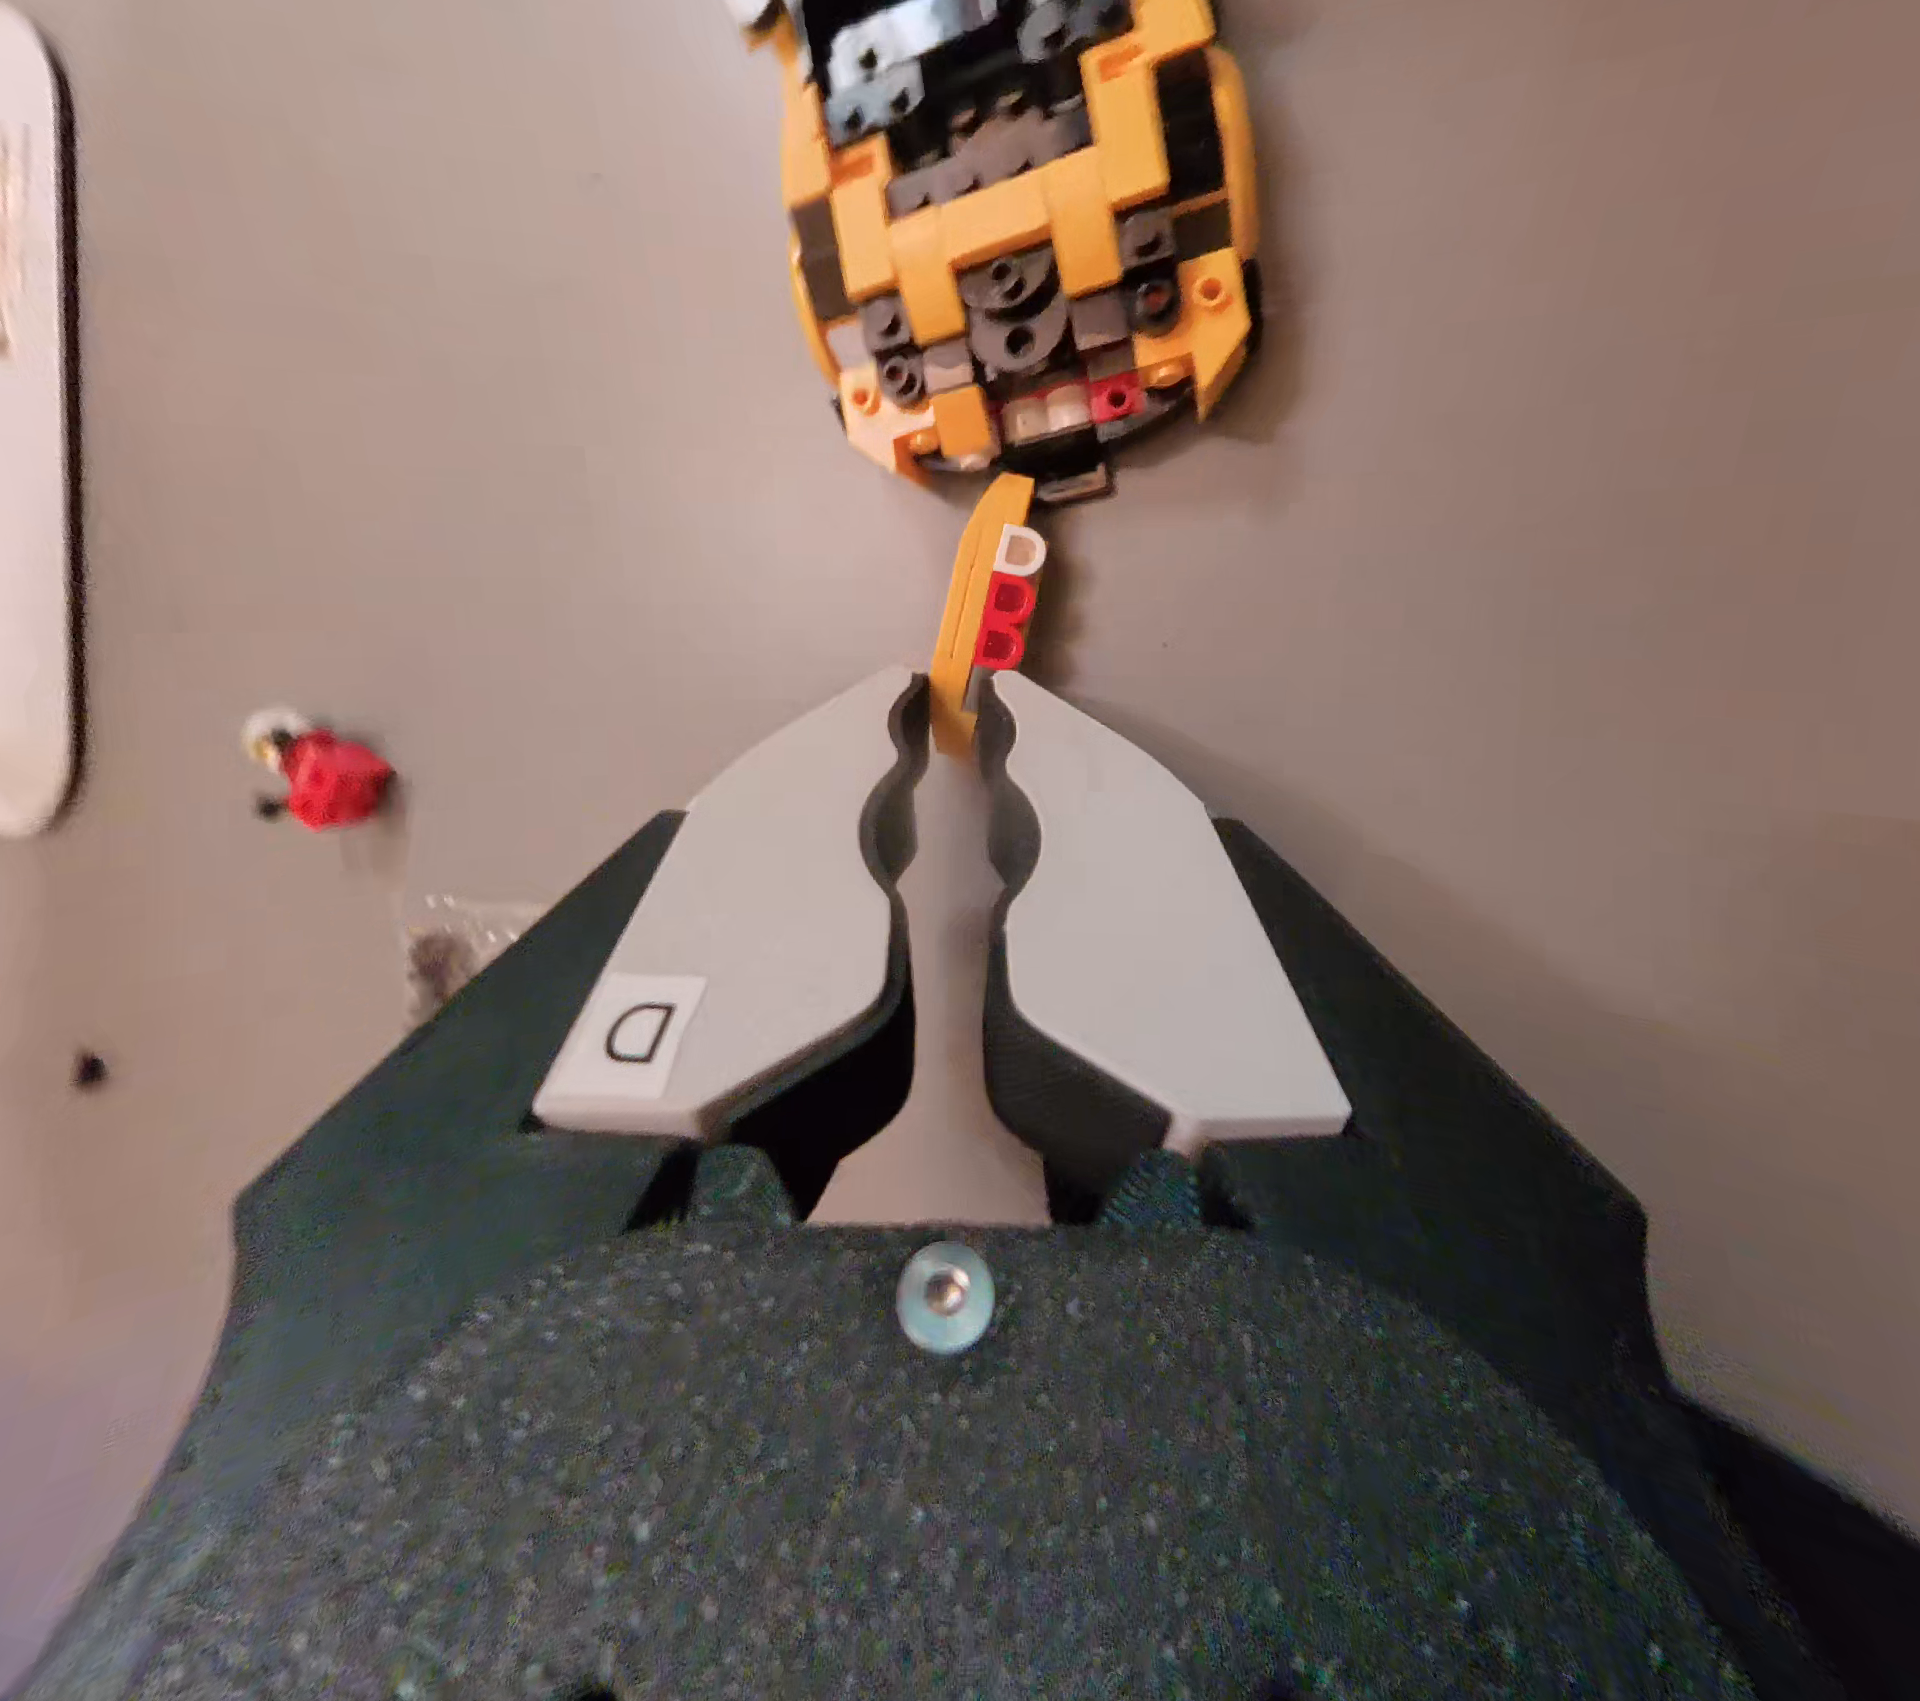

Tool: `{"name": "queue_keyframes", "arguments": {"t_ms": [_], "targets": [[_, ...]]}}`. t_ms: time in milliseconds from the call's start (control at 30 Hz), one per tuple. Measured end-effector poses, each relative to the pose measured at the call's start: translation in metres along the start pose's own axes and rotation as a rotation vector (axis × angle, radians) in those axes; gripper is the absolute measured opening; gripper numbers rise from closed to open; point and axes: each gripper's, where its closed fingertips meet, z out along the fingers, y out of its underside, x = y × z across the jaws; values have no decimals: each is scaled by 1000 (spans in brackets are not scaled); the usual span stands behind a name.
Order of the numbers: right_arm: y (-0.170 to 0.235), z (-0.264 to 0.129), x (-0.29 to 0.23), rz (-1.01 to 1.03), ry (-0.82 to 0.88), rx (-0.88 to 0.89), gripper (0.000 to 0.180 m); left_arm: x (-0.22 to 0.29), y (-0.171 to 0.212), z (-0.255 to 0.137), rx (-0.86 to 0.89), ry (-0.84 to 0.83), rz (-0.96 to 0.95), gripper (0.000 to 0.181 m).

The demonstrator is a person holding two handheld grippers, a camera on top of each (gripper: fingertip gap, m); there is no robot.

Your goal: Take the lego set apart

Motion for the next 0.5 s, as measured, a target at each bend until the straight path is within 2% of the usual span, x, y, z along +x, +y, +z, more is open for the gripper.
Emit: {"name": "queue_keyframes", "arguments": {"t_ms": [167, 233, 300, 400, 500], "targets": [[7, -4, 4, 54, 45, -25, 82, 1, 5, 2, -18, -16, -338, 9], [10, -7, 4, 75, 60, -38, 82, 11, 1, 0, 1, 29, -418, 20], [12, -8, 5, 90, 70, -44, 82, 23, -5, -6, 32, 98, -465, 24], [13, -9, 4, 100, 76, -51, 82, 34, -15, -22, 108, 195, -481, 16], [13, -9, 4, 104, 76, -56, 82, 22, -11, -26, 157, 172, -422, 16]]}}
